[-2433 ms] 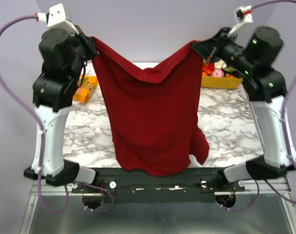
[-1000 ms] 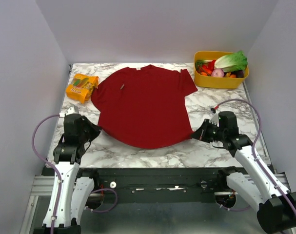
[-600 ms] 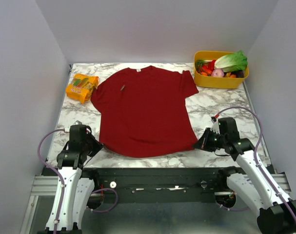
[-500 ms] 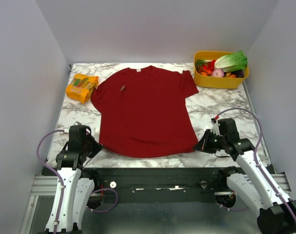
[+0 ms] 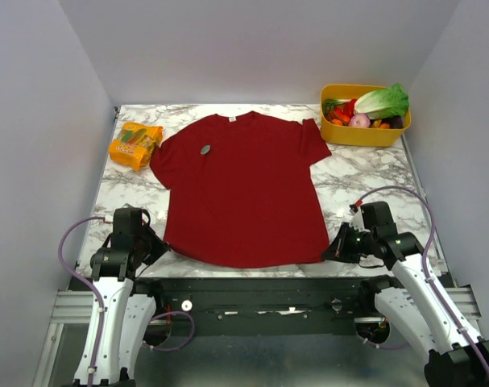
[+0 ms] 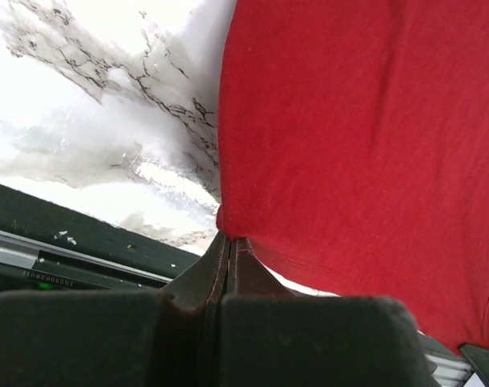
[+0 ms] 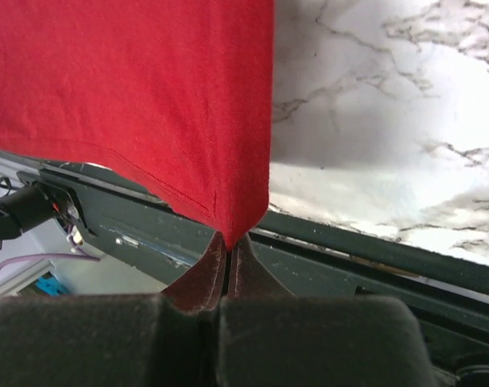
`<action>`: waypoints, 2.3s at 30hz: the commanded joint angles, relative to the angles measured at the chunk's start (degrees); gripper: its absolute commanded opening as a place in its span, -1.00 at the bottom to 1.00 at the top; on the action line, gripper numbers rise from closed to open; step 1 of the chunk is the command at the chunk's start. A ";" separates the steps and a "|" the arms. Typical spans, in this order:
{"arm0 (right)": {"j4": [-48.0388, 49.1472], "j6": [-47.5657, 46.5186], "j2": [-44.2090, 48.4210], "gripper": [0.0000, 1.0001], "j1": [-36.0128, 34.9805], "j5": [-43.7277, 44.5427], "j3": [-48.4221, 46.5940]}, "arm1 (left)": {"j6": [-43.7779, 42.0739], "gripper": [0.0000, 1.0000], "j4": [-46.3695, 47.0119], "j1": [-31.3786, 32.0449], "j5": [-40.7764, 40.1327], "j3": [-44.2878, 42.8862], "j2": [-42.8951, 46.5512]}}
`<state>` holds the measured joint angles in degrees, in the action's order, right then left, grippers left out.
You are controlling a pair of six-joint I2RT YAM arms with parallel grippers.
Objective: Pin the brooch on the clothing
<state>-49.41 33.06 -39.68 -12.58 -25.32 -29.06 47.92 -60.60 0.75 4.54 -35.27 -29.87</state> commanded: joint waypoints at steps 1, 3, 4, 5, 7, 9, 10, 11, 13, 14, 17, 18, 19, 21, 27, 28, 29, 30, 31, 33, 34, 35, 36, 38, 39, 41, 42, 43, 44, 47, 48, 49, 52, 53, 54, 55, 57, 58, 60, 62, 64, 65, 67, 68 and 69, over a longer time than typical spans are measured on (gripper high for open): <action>-3.76 0.96 1.27 -0.99 -0.60 -2.01 0.67 | -0.99 -1.00 -2.07 -0.23 -0.76 -2.35 -0.37; -4.64 0.87 1.80 -0.99 -0.69 -2.54 1.02 | -0.99 -1.00 -2.59 -0.23 -0.76 -2.96 -0.10; -4.91 0.87 1.89 -0.99 -0.69 -2.71 1.02 | -0.99 -1.00 -2.94 -0.23 -0.76 -3.31 -0.02; -5.69 0.43 1.80 -0.99 -0.78 -2.80 1.11 | -0.99 -1.00 -3.56 -0.23 -0.76 -3.75 -0.10; -6.31 0.25 1.98 -0.99 -0.87 -3.15 0.93 | -1.08 -1.00 -4.17 -0.23 -0.76 -4.37 0.07; -7.02 -0.10 2.15 -0.99 -0.87 -3.50 1.02 | -1.08 -1.00 -4.62 -0.23 -0.49 -4.55 0.16; -7.28 -0.19 1.98 -0.99 -0.87 -3.59 1.02 | -1.08 -1.00 -4.53 -0.23 -0.41 -4.64 0.33; -7.63 -0.54 2.06 -0.99 -0.87 -3.77 1.11 | -1.08 -1.00 -4.53 -0.23 -0.40 -4.55 0.34; -8.42 -0.89 1.63 -0.99 -0.87 -4.12 0.85 | -0.81 -1.00 -4.62 -0.23 -0.32 -4.72 0.25; -9.03 -1.15 1.45 -0.99 -0.87 -4.38 0.58 | -0.72 -1.00 -4.79 -0.14 -0.32 -4.72 0.25; -9.83 -1.42 1.54 -0.99 -0.78 -4.47 -0.12 | -0.55 -1.00 -4.97 0.39 -0.23 -4.81 0.16; -9.92 -1.42 1.62 -0.99 -0.87 -4.47 -0.12 | -0.37 -1.00 -4.97 0.82 -0.32 -4.81 0.16; -10.01 -1.42 1.45 -0.99 -0.87 -4.65 -0.03 | -0.29 -1.00 -4.97 1.09 -0.40 -4.81 0.25; -10.62 -1.86 0.92 -0.99 -0.78 -4.91 -0.30 | 0.15 -1.00 -5.06 1.79 -0.75 -4.99 0.16; -11.15 -2.39 0.13 -0.99 -0.87 -5.27 -0.38 | 0.94 -1.00 -5.76 3.37 -1.54 -5.51 -0.37; -11.24 -2.38 0.04 -0.99 -0.78 -5.26 -0.21 | 1.12 -1.00 -6.02 3.64 -1.63 -5.78 -0.45; -11.06 -2.38 -0.22 -0.99 -0.78 -5.26 -0.30 | 1.03 -1.00 -6.46 3.73 -1.72 -5.95 -0.37; -10.97 -2.47 -0.48 -0.99 -0.87 -5.26 -0.30 | 1.12 -1.00 -6.64 3.73 -1.90 -6.39 -0.37; -10.97 -2.47 -0.75 -0.99 -0.87 -5.35 -0.30 | 1.12 -1.00 -6.90 3.82 -1.99 -6.65 -0.37; -11.15 -2.82 -1.45 -0.98 -0.87 -5.44 -0.73 | 0.33 -1.00 -7.78 3.82 -1.90 -7.36 -1.50; -11.06 -2.91 -1.54 -0.98 -0.87 -5.44 -0.82 | 0.07 -1.00 -7.95 3.82 -2.16 -7.53 -1.86; -11.15 -3.00 -1.80 -0.98 -0.87 -5.44 -0.74 | -0.46 -1.00 -8.48 3.82 -2.16 -7.80 -2.64; -11.15 -3.00 -1.89 -0.98 -0.87 -5.53 -0.65 | -0.63 -1.00 -8.57 3.82 -2.25 -7.97 -3.00; -11.15 -3.00 -1.98 -0.98 -0.87 -5.53 -0.74 | -0.72 -1.00 -8.48 3.82 -2.16 -8.06 -3.44; -11.24 -3.00 -1.98 -0.97 -0.87 -5.53 -0.65 | -0.72 -1.00 -8.57 3.82 -2.16 -8.06 -3.62; -11.32 -3.26 -2.24 -0.96 -0.78 -5.70 -0.82 | -0.90 -0.93 -8.57 3.82 -1.99 -8.06 -4.14; -11.32 -3.52 -2.33 -0.96 -0.87 -6.14 -0.91 | -0.90 -0.91 -8.83 3.82 -1.99 -8.32 -4.23; -11.50 -3.79 -2.68 -0.95 -0.87 -6.23 -1.17 | -0.81 -0.85 -8.92 3.90 -2.16 -8.50 -4.50; -12.11 -4.40 -3.38 -0.93 -0.78 -6.23 -1.44 | -0.55 -0.82 -9.79 3.90 -2.42 -8.76 -5.11; -13.87 -6.24 -5.05 -0.82 -0.87 -6.58 -2.49 | -1.16 -0.71 -10.77 4.34 -2.43 -9.65 -7.04; -14.31 -6.60 -5.32 -0.78 -0.87 -6.93 -2.67 | -0.90 -0.66 -10.77 4.60 -2.60 -9.82 -7.22; -14.84 -6.95 -5.58 -0.74 -0.87 -7.46 -2.93 | -0.73 -0.44 -10.77 5.04 -2.69 -9.82 -7.31; -17.47 -8.62 -6.02 -0.28 -0.78 -7.73 -4.85 | -0.29 -0.01 -11.03 5.57 -2.95 -10.00 -7.31; -19.30 -9.76 -6.28 -0.02 -0.87 -7.12 -5.74 | -0.11 0.10 -11.12 5.66 -3.04 -10.00 -7.40; -20.11 -10.38 -6.81 0.13 -0.78 -6.41 -6.62 | 0.07 0.21 -11.12 5.75 -3.04 -9.91 -7.31; -20.46 -10.82 -6.99 0.28 -0.78 -5.97 -8.45 | 0.07 0.59 -11.03 5.75 -3.48 -10.00 -7.31; -20.73 -11.09 -7.60 0.77 -0.78 -5.71 -10.22 | 0.07 0.97 -11.38 5.75 -4.09 -10.17 -7.49; -20.38 -11.17 -7.95 0.88 -0.87 -6.14 -11.01 | -0.02 0.97 -11.38 5.75 -4.10 -10.17 -7.49; -19.15 -11.26 -8.22 0.99 -0.87 -6.14 -12.86 | -0.11 0.97 -11.12 5.75 -4.10 -10.17 -7.31; -17.66 -11.00 -8.83 0.99 -0.78 -5.44 -14.26 | -0.28 0.97 -10.77 5.75 -4.18 -10.26 -7.40; -16.43 -10.91 -9.71 0.99 -0.78 -5.18 -15.06 | -0.63 0.97 -10.42 5.75 -4.10 -10.44 -7.48; -15.38 -11.00 -10.93 1.00 -0.87 -5.00 -15.58 | -0.81 0.97 -10.07 5.75 -4.10 -10.78 -7.66; -14.06 -10.91 -12.17 0.99 -0.87 -3.95 -16.91 | -1.51 0.97 -9.63 5.75 -5.49 -11.93 -8.10; -11.53 -10.39 -13.04 0.99 -0.87 -3.77 -16.91 | -1.69 0.97 -9.02 5.75 -5.85 -12.37 -8.80; -10.28 -9.95 -13.58 0.99 -0.87 -3.68 -16.91 | -1.95 0.97 -8.49 5.75 -5.51 -12.89 -9.33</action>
<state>-65.41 22.68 -51.37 -13.08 -30.68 -44.14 47.55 -70.85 6.15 1.56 -45.01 -37.74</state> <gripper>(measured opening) 0.995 0.985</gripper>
